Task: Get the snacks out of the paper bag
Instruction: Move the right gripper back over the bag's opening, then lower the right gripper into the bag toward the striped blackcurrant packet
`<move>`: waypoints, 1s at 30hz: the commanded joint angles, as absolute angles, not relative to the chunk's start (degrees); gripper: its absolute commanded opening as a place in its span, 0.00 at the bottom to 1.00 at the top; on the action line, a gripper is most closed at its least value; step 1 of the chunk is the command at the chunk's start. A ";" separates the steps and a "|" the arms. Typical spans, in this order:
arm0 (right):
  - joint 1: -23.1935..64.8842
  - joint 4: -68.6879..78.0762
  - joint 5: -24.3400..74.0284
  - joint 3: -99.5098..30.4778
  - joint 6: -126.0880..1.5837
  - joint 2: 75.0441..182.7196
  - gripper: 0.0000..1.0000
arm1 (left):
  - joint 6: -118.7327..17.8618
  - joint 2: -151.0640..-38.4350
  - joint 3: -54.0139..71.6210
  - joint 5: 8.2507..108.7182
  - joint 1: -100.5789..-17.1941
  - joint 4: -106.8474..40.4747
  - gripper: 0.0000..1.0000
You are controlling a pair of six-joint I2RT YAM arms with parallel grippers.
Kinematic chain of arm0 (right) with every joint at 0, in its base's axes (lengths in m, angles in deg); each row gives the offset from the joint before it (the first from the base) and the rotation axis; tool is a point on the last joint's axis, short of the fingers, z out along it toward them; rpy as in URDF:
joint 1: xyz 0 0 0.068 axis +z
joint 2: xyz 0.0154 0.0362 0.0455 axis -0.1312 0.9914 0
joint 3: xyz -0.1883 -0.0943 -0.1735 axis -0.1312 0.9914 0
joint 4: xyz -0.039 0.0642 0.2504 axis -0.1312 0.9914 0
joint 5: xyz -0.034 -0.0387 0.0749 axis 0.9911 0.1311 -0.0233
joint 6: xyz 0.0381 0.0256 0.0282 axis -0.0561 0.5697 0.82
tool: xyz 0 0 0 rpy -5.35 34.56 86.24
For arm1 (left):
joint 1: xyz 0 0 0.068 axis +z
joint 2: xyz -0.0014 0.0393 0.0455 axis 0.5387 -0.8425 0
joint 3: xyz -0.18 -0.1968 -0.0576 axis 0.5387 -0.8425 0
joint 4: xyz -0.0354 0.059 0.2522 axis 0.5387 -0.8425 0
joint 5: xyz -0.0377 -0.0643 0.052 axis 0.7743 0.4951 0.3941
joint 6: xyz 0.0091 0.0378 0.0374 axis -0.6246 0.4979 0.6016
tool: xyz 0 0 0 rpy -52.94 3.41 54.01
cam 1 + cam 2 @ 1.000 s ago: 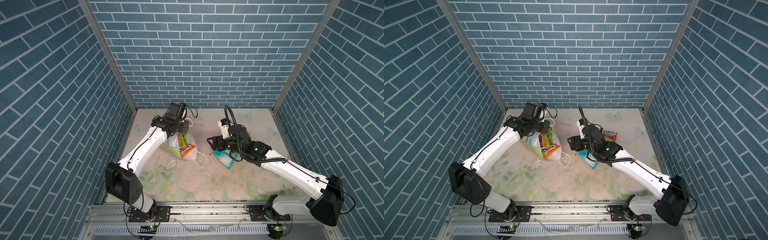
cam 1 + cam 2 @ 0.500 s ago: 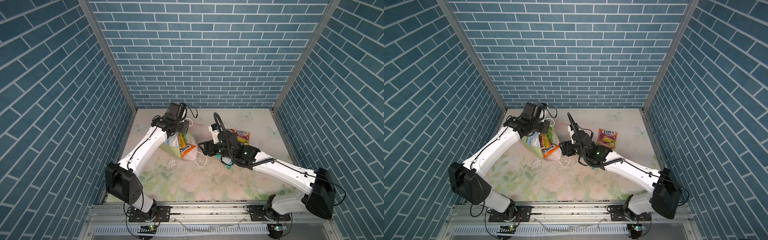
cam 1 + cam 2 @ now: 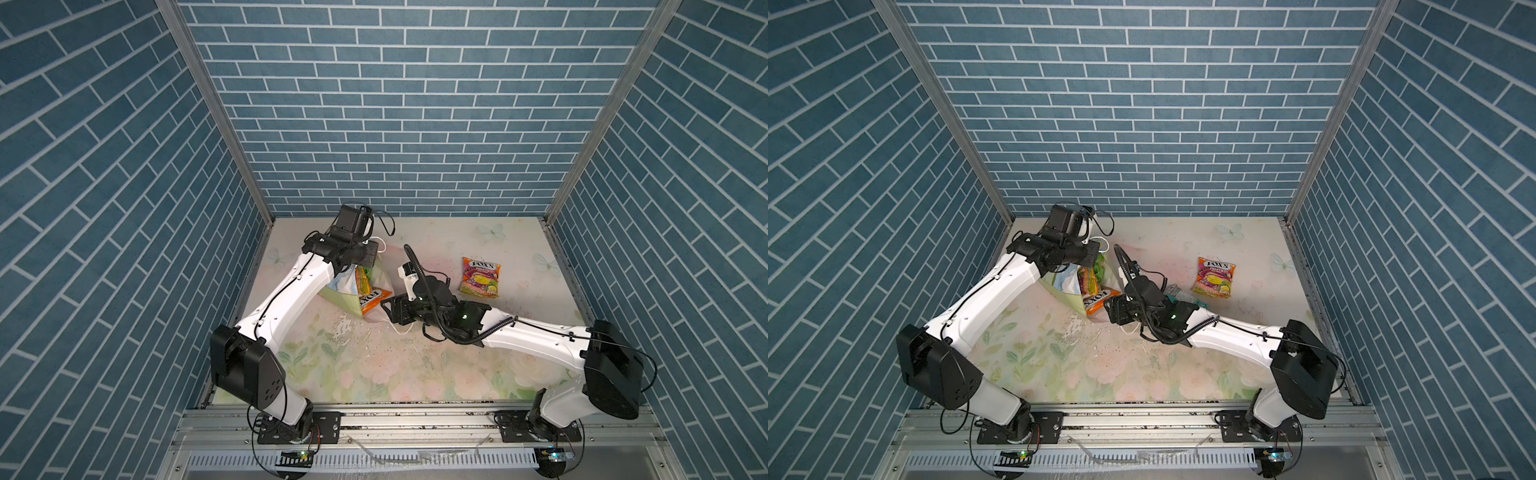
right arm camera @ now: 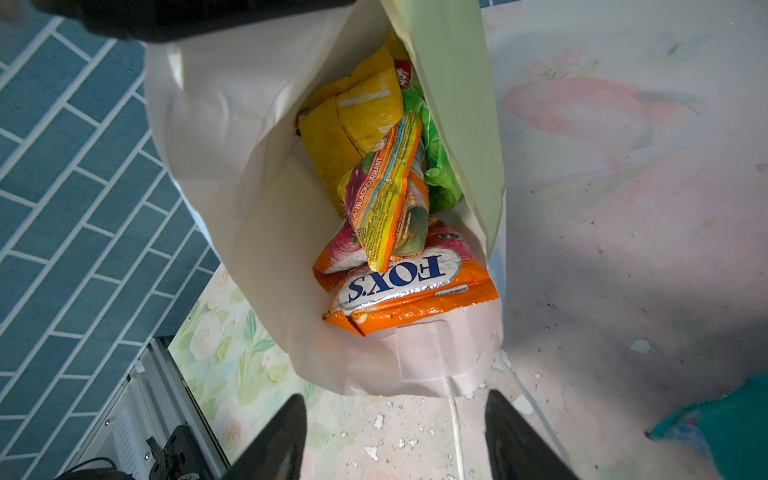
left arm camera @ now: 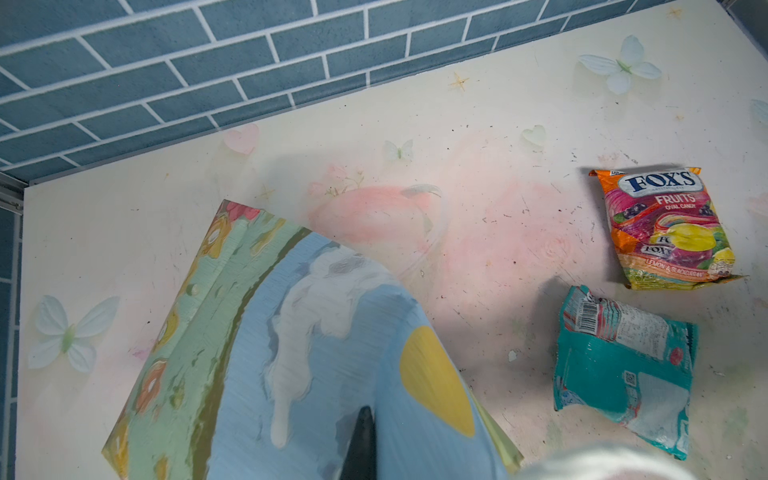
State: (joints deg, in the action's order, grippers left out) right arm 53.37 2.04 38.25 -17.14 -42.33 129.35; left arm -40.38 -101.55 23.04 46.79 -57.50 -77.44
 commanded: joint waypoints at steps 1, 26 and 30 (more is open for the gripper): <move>53.81 -1.54 38.15 -18.27 -39.71 131.41 0.64 | -41.04 -99.25 24.78 47.10 -57.50 -76.90 0.00; 53.79 -5.42 38.49 -24.78 -42.40 141.47 0.58 | -41.38 -99.17 24.85 48.14 -57.51 -76.86 0.00; 53.81 -6.41 38.57 -25.46 -42.51 142.81 0.58 | -41.56 -99.09 24.87 48.41 -57.48 -76.84 0.00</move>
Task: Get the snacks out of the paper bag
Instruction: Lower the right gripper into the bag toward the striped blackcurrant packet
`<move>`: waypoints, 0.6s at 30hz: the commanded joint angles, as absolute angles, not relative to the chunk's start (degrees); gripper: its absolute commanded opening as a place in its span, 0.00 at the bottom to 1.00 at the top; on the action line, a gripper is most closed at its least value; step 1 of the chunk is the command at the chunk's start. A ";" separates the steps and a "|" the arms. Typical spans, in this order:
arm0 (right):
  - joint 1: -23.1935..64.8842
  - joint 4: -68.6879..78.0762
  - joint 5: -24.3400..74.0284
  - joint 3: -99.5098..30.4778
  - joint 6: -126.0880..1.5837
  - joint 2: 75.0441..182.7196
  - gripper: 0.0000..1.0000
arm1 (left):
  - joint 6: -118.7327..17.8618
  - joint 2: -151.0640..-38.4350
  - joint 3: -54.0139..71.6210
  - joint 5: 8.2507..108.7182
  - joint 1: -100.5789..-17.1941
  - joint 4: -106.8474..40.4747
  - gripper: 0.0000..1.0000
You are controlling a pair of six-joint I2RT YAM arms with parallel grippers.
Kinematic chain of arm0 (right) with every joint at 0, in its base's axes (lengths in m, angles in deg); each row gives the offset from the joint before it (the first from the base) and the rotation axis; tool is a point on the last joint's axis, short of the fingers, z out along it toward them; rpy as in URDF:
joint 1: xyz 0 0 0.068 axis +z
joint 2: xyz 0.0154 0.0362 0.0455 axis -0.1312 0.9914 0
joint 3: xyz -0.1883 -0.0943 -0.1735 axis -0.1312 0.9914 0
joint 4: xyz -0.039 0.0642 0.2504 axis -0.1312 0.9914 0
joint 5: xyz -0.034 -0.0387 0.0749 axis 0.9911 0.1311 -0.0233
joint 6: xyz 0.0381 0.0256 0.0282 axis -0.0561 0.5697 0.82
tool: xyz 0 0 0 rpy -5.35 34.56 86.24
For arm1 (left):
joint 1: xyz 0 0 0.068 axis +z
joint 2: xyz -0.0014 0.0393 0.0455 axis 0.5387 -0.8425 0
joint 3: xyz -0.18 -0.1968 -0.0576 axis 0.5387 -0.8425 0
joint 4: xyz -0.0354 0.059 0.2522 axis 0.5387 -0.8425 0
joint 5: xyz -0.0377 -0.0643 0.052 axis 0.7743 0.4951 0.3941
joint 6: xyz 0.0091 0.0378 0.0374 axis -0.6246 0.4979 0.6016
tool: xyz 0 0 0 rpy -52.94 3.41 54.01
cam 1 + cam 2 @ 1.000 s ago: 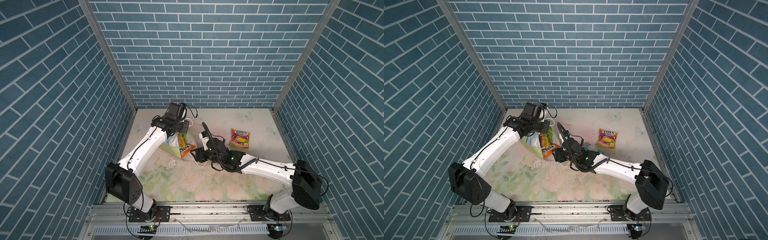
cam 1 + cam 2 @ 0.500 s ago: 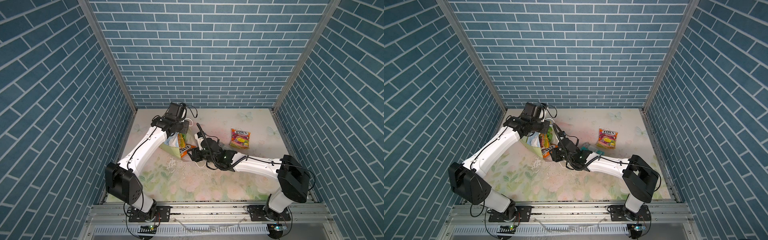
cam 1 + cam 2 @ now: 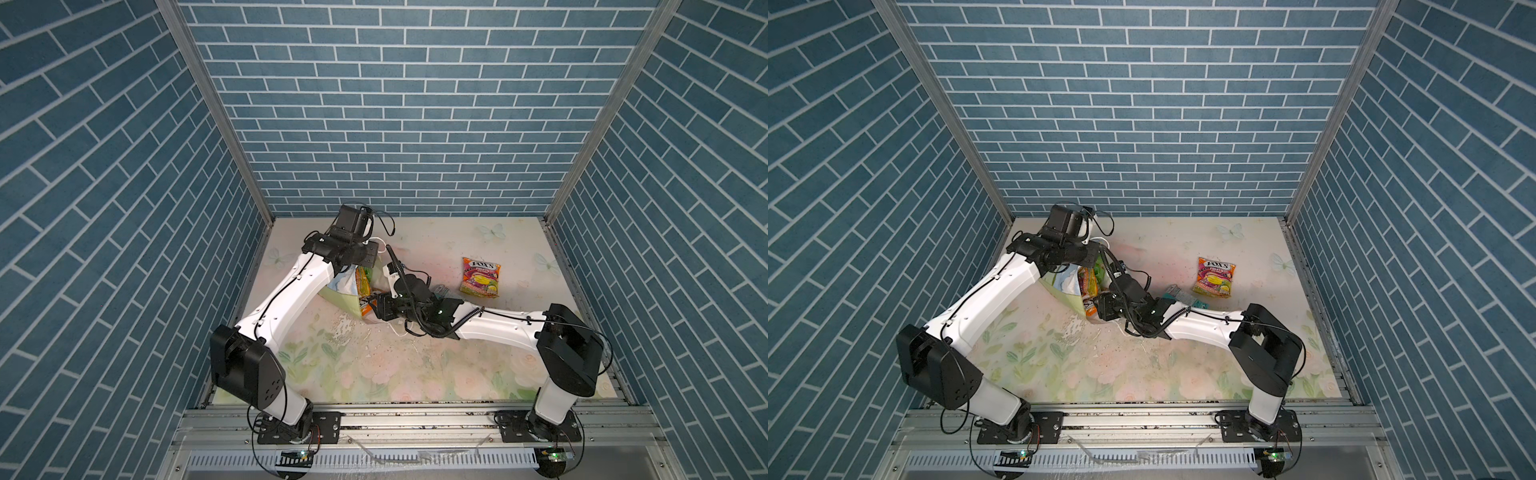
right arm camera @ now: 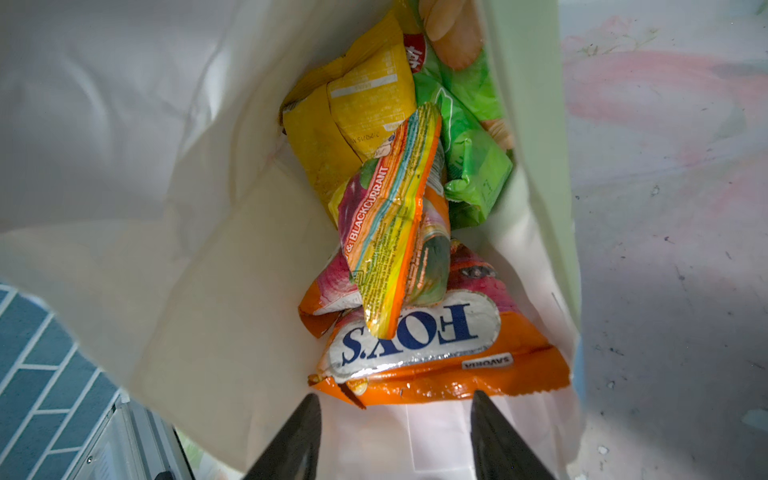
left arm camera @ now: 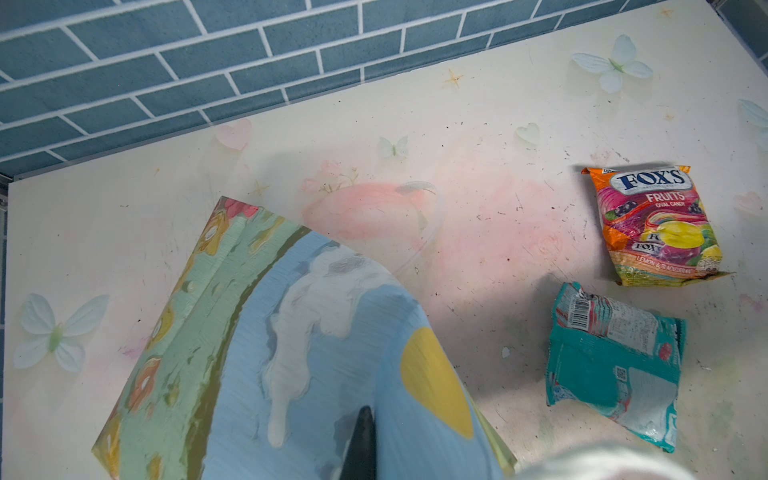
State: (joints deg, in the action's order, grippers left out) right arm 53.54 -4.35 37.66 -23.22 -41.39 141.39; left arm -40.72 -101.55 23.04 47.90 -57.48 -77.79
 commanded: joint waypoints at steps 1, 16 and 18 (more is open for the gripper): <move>53.77 -6.43 38.59 -25.80 -42.50 143.26 0.58 | -41.56 -98.98 24.84 48.41 -57.49 -76.79 0.00; 53.67 -6.76 40.24 -27.96 -44.00 145.32 0.57 | -41.65 -99.07 24.95 48.76 -57.49 -76.88 0.00; 53.67 -6.76 40.52 -28.01 -44.00 145.44 0.58 | -41.65 -98.94 24.89 48.60 -57.48 -76.81 0.00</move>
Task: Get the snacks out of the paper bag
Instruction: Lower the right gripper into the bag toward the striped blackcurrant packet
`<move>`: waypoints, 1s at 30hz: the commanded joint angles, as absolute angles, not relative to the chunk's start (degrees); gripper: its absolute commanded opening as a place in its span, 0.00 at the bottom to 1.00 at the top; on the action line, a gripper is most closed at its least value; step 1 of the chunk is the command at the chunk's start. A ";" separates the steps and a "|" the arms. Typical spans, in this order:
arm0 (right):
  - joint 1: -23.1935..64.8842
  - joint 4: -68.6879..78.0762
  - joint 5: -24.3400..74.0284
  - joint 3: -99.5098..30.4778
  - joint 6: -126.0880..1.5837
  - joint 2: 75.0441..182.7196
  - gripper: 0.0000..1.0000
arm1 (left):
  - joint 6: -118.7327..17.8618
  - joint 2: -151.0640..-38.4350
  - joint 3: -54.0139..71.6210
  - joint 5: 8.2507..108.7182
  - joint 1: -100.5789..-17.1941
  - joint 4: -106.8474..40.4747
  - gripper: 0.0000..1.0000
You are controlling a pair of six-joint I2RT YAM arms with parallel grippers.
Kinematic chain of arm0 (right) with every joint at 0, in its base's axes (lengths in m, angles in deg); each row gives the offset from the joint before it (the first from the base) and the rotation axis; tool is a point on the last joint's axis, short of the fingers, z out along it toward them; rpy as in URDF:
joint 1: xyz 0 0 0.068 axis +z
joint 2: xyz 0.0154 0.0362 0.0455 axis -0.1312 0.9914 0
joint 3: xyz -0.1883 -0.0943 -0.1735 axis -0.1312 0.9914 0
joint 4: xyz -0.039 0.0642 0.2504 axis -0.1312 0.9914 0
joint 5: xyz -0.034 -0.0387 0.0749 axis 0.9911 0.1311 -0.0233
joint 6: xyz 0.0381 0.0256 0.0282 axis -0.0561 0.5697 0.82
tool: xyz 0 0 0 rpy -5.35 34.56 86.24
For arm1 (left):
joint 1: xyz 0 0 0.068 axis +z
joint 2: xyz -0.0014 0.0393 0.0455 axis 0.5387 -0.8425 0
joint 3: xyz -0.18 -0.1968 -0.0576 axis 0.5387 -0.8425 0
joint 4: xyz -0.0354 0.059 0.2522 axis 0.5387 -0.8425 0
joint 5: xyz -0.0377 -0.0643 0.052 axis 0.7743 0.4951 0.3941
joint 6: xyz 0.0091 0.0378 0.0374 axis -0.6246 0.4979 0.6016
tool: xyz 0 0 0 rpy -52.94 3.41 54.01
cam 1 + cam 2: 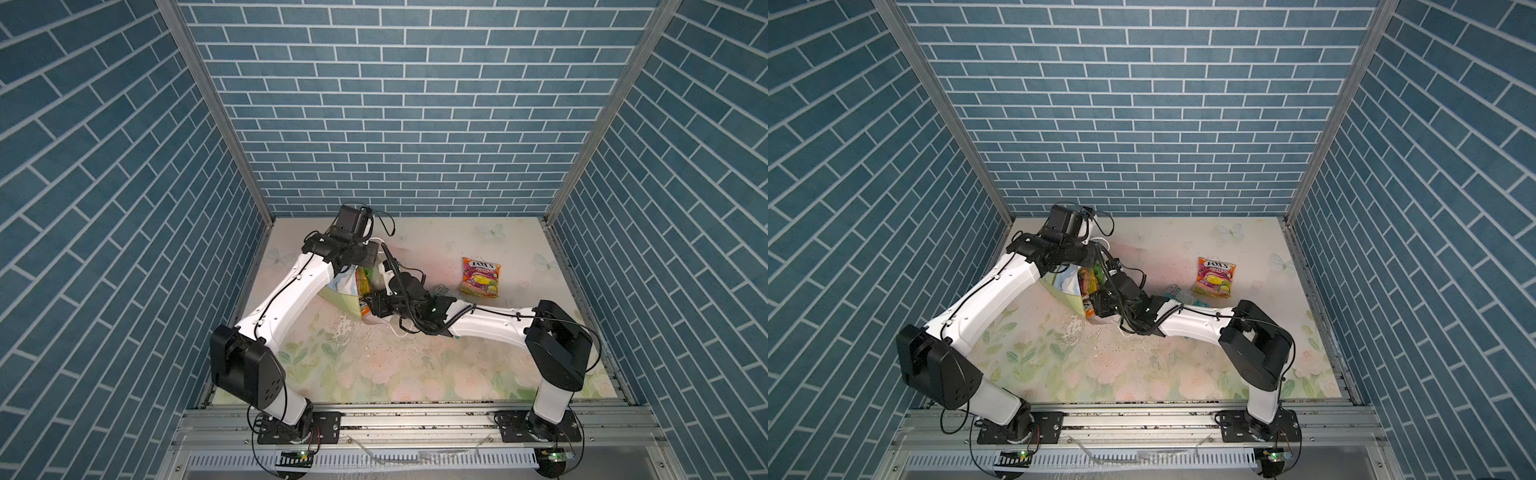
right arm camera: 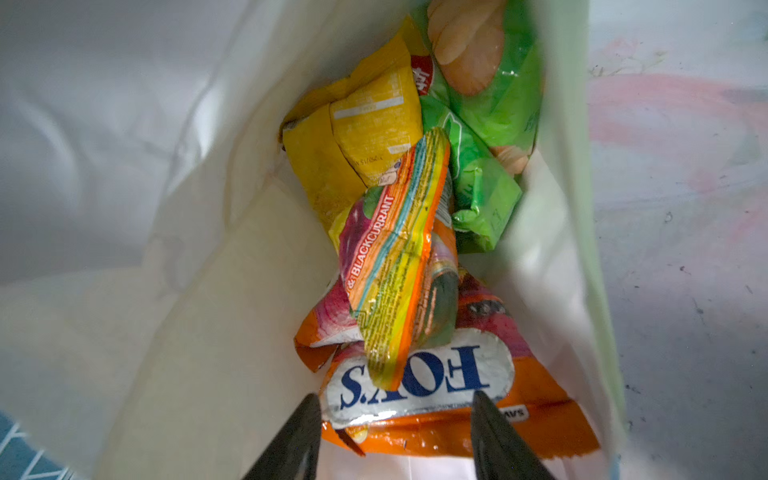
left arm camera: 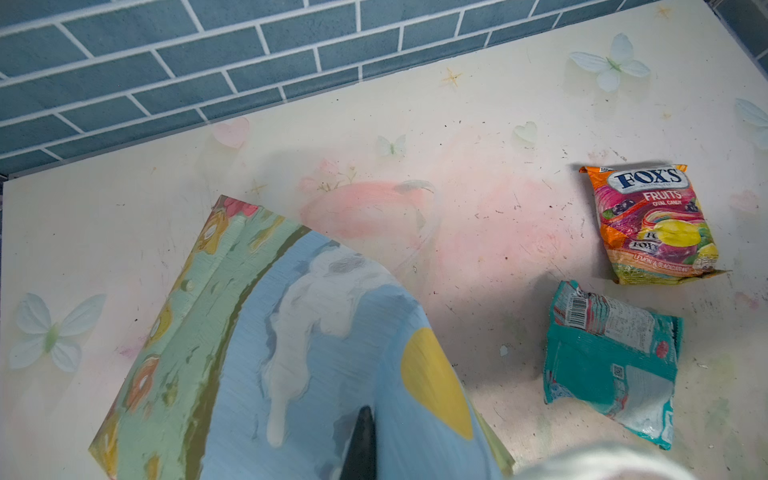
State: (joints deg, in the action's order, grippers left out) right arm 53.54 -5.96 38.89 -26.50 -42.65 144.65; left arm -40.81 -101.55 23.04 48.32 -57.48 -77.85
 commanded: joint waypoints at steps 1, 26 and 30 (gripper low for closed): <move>53.65 -6.84 40.79 -28.08 -44.09 145.54 0.58 | -41.65 -98.92 24.83 48.58 -57.47 -76.84 0.00; 53.20 -7.38 43.16 -32.00 -43.83 150.46 0.50 | -42.10 -98.43 24.82 49.58 -57.51 -76.80 0.00; 53.11 -7.46 42.98 -32.88 -43.74 151.34 0.48 | -42.20 -98.39 24.91 49.79 -57.56 -76.82 0.00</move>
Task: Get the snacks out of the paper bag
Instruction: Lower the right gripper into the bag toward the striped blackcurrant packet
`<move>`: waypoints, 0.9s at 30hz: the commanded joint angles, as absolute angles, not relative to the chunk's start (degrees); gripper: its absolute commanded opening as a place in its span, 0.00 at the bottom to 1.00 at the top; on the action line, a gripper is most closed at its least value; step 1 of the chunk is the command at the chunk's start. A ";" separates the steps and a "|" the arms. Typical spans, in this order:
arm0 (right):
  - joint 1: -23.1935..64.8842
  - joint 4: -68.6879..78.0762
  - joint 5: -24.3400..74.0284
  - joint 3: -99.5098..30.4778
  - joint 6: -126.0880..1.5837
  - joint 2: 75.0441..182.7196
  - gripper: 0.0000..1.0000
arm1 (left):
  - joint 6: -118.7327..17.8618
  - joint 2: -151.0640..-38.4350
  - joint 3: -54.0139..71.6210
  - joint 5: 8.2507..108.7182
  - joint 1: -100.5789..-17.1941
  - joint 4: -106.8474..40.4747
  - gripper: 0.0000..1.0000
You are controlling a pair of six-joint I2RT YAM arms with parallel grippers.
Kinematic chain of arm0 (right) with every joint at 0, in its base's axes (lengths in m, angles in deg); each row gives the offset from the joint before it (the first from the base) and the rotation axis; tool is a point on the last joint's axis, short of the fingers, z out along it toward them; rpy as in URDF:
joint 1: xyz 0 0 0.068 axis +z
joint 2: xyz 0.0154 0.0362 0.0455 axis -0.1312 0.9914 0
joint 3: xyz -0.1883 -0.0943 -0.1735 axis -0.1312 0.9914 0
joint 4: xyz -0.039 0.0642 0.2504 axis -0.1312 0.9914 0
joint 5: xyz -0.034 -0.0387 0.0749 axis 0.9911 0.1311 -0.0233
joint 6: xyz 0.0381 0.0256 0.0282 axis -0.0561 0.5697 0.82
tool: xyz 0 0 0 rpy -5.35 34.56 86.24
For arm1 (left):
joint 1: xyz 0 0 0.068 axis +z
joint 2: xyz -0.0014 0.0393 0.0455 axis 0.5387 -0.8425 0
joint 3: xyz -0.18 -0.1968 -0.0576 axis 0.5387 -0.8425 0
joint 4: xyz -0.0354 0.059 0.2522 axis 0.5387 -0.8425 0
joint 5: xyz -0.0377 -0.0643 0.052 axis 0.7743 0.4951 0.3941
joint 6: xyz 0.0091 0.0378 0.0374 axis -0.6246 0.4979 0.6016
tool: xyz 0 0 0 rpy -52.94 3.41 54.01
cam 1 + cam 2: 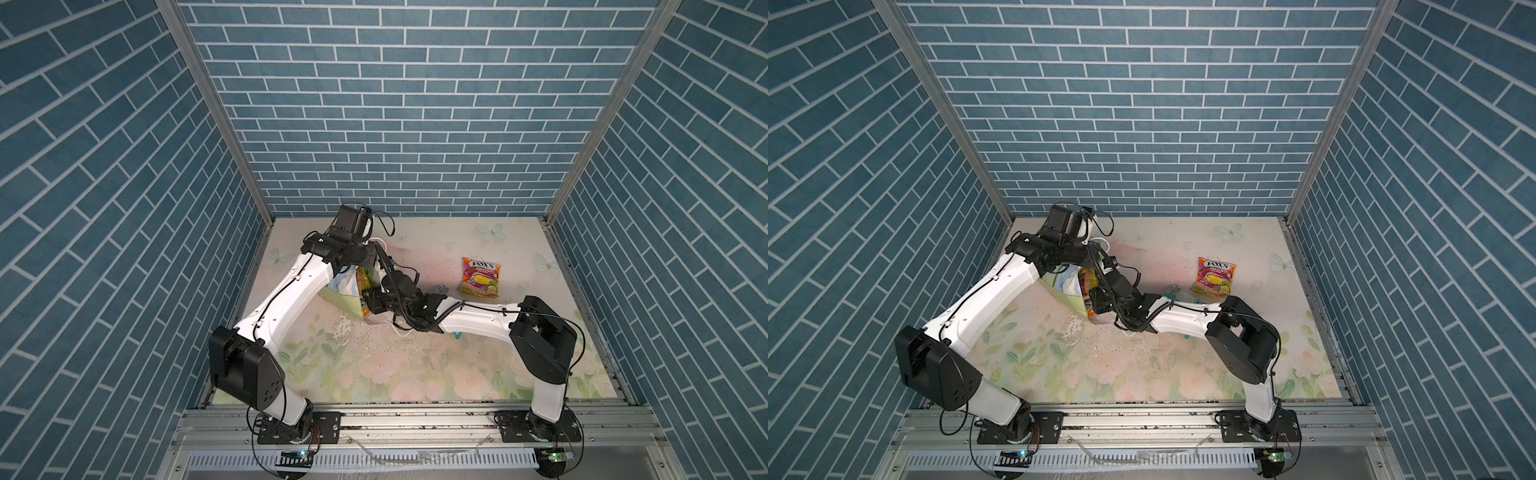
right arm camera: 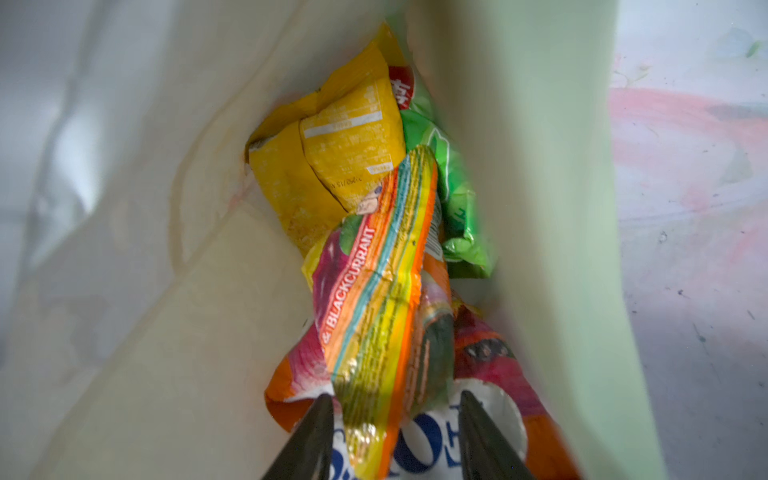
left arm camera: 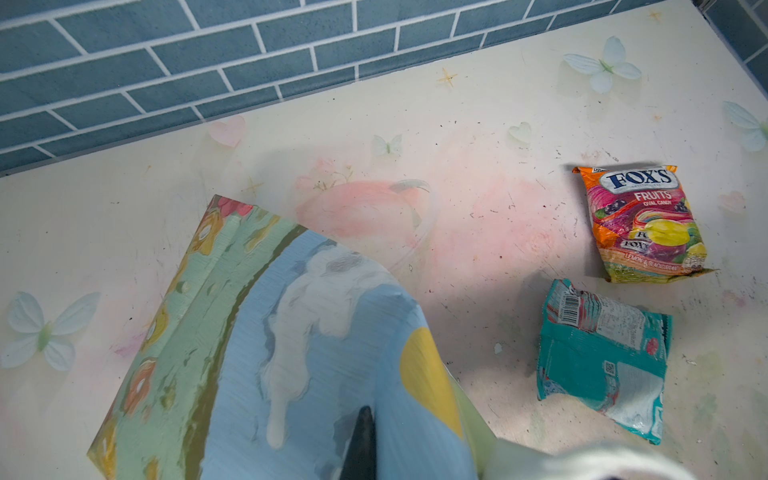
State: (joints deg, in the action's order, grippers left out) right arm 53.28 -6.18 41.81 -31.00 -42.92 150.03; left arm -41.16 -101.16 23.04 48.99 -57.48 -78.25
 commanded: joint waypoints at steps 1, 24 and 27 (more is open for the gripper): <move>53.02 -7.51 43.06 -33.01 -43.74 151.55 0.48 | -42.22 -98.38 24.94 50.02 -57.52 -76.79 0.00; 52.58 -5.90 44.38 -34.87 -44.94 152.24 0.19 | -43.20 -98.10 24.87 51.18 -57.41 -76.69 0.00; 52.58 -5.38 45.74 -34.43 -45.97 151.11 0.14 | -43.19 -98.29 24.95 51.46 -57.40 -76.67 0.00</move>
State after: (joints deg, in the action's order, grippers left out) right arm 52.78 -5.83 43.26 -34.36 -44.47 152.63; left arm -42.43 -100.99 23.04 49.95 -57.26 -78.31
